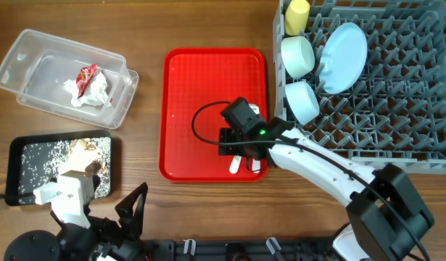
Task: Sort waste into correct bins and load items into the dishwasher rack
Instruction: 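Grasp the white plastic spoon on the red tray with the right gripper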
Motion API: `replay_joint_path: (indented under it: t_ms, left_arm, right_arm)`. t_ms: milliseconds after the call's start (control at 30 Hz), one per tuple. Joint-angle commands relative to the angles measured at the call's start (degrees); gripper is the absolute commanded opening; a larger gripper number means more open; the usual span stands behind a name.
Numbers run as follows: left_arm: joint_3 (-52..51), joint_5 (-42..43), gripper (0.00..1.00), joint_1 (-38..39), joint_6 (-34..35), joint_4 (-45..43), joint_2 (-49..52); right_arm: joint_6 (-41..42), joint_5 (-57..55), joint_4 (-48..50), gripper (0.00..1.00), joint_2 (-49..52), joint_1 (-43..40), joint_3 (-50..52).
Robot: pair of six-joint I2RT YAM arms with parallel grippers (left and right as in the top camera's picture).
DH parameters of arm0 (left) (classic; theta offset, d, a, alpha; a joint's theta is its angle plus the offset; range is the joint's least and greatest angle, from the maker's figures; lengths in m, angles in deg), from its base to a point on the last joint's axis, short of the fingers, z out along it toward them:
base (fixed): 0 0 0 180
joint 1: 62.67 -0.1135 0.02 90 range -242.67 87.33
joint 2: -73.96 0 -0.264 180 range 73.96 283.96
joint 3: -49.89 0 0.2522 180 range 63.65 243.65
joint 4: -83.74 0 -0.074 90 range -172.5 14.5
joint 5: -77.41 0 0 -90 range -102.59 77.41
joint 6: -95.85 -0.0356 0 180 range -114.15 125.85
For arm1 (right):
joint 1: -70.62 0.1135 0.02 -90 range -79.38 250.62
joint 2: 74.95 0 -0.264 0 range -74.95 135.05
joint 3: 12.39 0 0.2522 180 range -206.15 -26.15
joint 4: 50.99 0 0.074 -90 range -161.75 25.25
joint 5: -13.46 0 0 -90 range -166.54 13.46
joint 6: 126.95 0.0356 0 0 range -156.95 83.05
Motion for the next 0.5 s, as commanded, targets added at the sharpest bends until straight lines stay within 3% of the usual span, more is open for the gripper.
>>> replay_joint_path:
  t_ms: [0, 467]
  left_arm:
    - [-0.4, -0.6, 1.00, 0.0, 0.6, 0.0, -0.5]
    - [-0.4, -0.6, 1.00, 0.0, 0.6, -0.3, -0.5]
  right_arm:
    - [6.6, -2.7, 0.6, 0.75, 2.1, 0.0, 0.5]
    - [12.2, -1.3, 3.2, 0.61, 6.6, -3.2, 0.5]
